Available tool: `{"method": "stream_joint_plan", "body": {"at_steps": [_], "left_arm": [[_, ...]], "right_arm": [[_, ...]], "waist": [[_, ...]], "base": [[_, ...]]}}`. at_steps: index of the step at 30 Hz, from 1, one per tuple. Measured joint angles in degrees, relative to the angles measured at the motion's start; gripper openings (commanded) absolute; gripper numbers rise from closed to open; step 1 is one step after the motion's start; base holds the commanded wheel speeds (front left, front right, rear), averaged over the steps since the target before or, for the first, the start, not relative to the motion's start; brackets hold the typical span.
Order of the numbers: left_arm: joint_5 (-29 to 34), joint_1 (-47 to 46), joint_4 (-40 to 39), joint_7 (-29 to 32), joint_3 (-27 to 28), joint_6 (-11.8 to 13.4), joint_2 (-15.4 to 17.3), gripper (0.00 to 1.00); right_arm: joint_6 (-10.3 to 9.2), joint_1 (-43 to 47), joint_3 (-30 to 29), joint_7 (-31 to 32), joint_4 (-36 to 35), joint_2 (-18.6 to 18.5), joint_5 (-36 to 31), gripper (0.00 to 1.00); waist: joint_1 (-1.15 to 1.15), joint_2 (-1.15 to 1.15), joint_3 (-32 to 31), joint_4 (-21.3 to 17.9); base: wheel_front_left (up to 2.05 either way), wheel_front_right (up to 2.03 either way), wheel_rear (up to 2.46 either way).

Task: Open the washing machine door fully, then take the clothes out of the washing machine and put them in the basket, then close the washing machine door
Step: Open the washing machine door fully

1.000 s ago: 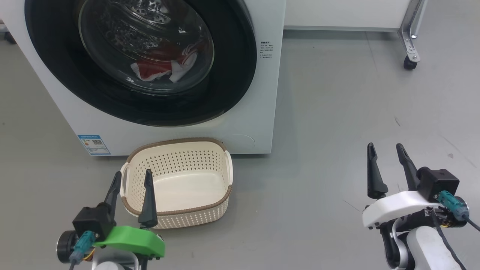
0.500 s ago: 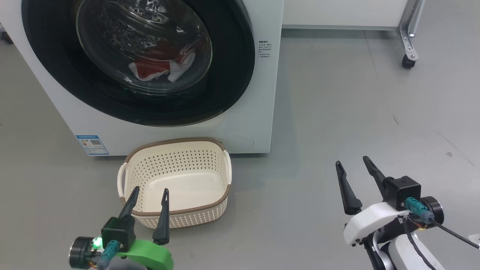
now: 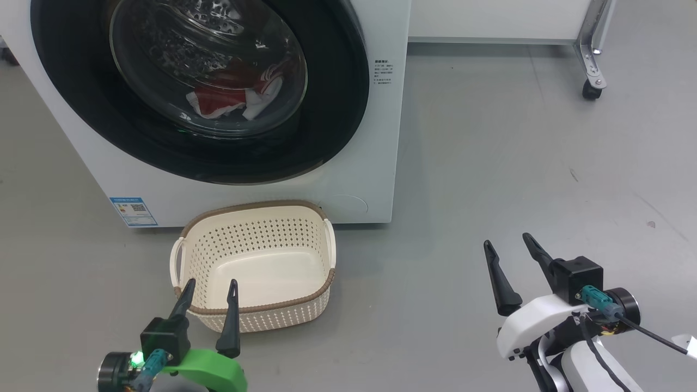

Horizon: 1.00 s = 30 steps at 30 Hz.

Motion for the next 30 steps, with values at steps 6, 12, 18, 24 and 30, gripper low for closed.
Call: {"method": "stream_joint_plan", "body": {"at_steps": [6,12,18,24,30], "left_arm": [[0.29,-1.20,1.01,0.00,-0.51,0.07,-0.02,1.00],[0.03,-1.35,1.70,0.00,-0.67,0.31,-0.04,1.00],[-0.48,-1.70,2.18,0.00,-1.09,0.48,-0.04,1.00],[-0.51,-1.84,2.78,0.00,-1.51,0.49,-0.05,1.00],[-0.99,-2.37,3.15,0.00,-1.64,0.51,-0.05,1.00]], "right_arm": [[0.07,-0.70,0.03,0.00,0.31,0.52,0.03,1.00],[0.08,-0.71,0.03,0.00,0.73,0.59,0.04,1.00],[0.08,-0.73,0.03,0.00,1.10,0.63,0.12,1.00],[0.15,-0.76,0.07,0.00,1.54,0.59,0.12,1.00],[0.16,-0.81,0.11,-0.01,1.78,0.58,0.12,1.00]], "waist": [[0.00,0.00,-0.10,0.03],[0.00,0.00,-0.24,0.04],[0.00,0.00,-0.33,0.04],[0.00,0.00,-0.35,0.05],[0.00,0.00,-0.37,0.10]], "base": [[0.00,0.00,0.00],[0.00,0.00,0.00],[0.00,0.00,0.00],[0.00,0.00,0.00],[0.00,0.00,0.00]]}}
